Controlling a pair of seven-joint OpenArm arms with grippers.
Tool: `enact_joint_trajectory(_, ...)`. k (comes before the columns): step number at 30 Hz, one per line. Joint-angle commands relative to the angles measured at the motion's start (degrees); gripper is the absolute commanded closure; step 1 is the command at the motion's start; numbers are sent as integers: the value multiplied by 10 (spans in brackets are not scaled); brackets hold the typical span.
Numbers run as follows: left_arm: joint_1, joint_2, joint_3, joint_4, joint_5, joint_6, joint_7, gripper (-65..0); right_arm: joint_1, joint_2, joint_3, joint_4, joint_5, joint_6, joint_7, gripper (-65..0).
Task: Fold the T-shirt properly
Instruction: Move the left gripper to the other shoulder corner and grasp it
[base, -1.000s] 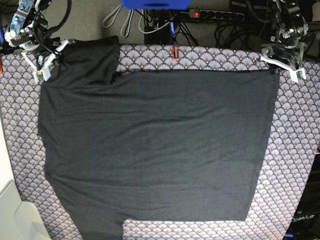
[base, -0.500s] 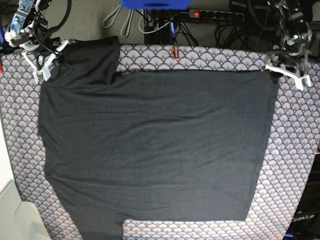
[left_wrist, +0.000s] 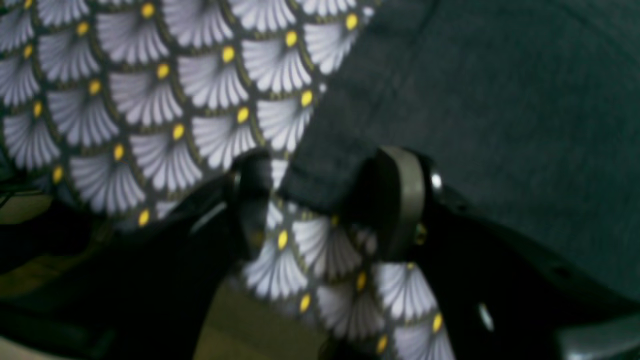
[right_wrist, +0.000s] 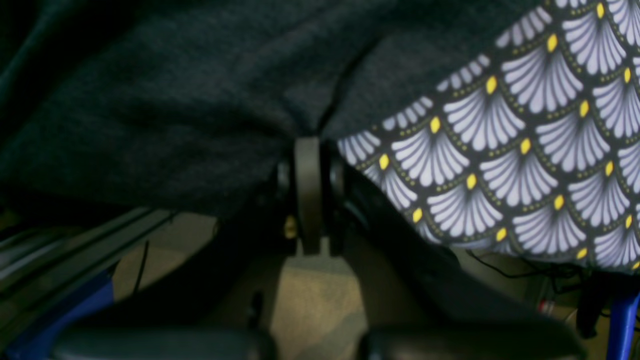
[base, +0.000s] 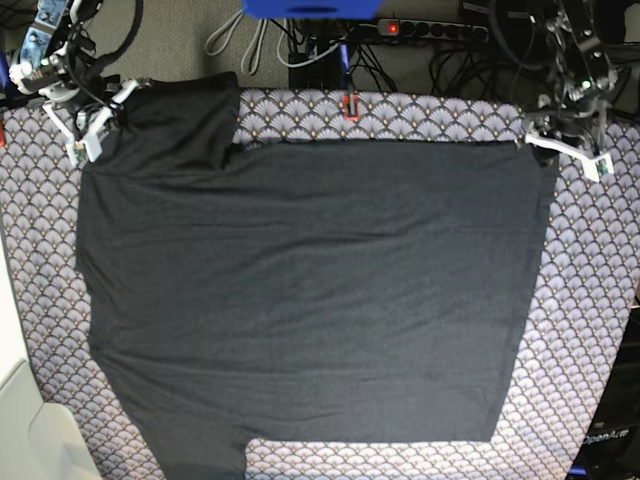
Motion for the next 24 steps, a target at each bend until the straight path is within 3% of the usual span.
enact_joint_trajectory(1,-3,-6,-2,3,-3,-1,-8,-326,0,6,1,8,4,8,8,0)
enact_joint_trajectory(11,0,-5,0,-17,-5,-1,-7,-327,-2,6,2,8,4,8,8,0)
enact_joint_trajectory(17,-2,-6,-1,-16,-5,-2,47,-327,-2,6,2,8,4,8,8,0)
enact_joint_trajectory(24,-1,-5,-1,-17,-5,-2,54,-325,-2,6,2,8,4,8,8,0)
